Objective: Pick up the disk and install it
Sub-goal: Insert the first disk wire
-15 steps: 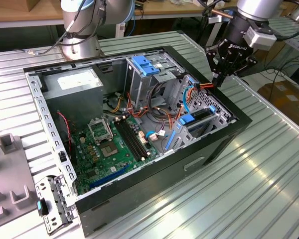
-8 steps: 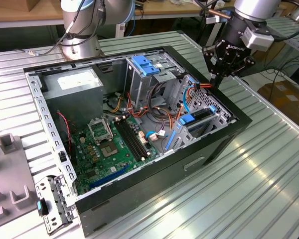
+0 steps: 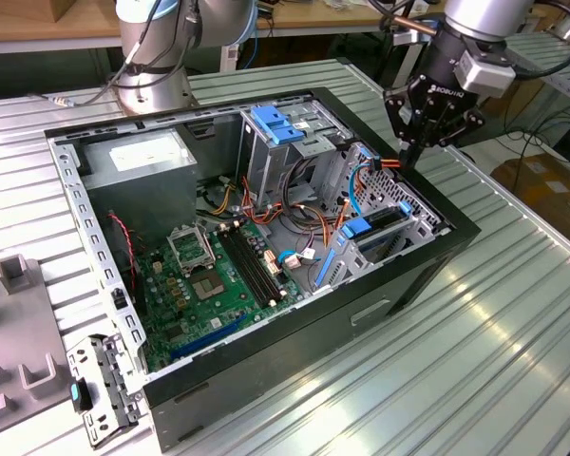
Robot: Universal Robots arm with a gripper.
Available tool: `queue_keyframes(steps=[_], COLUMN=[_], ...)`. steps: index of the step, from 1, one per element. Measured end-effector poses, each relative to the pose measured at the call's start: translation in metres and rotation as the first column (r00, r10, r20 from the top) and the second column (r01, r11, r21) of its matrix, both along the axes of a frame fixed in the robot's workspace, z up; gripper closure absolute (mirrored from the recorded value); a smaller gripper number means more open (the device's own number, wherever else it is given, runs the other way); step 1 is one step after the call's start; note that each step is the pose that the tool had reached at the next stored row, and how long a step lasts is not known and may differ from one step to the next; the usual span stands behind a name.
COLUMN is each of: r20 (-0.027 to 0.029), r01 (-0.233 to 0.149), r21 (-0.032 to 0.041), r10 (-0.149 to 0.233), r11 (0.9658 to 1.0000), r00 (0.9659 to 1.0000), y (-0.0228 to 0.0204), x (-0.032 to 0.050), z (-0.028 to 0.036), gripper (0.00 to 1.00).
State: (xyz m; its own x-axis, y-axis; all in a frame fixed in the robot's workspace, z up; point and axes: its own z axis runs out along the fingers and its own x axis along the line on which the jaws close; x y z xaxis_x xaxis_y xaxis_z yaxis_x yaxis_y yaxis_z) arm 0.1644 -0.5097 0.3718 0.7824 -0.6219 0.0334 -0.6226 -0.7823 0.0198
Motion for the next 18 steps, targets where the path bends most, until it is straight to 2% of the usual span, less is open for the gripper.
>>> queue_keyframes(steps=[4, 14, 18], r20=[0.0001, 0.0001, 0.0001], r01=[0.005, 0.070, 0.071], r21=[0.0001, 0.0000, 0.0001], r10=[-0.005, -0.070, -0.071], r11=[1.0000, 0.9976, 0.9975], r00=[1.0000, 0.9976, 0.9975], y=[-0.0001, 0.0000, -0.0002], x=[-0.0032, -0.0040, -0.0066], z=[0.0000, 0.0000, -0.0001], gripper=[0.84, 0.84, 0.84])
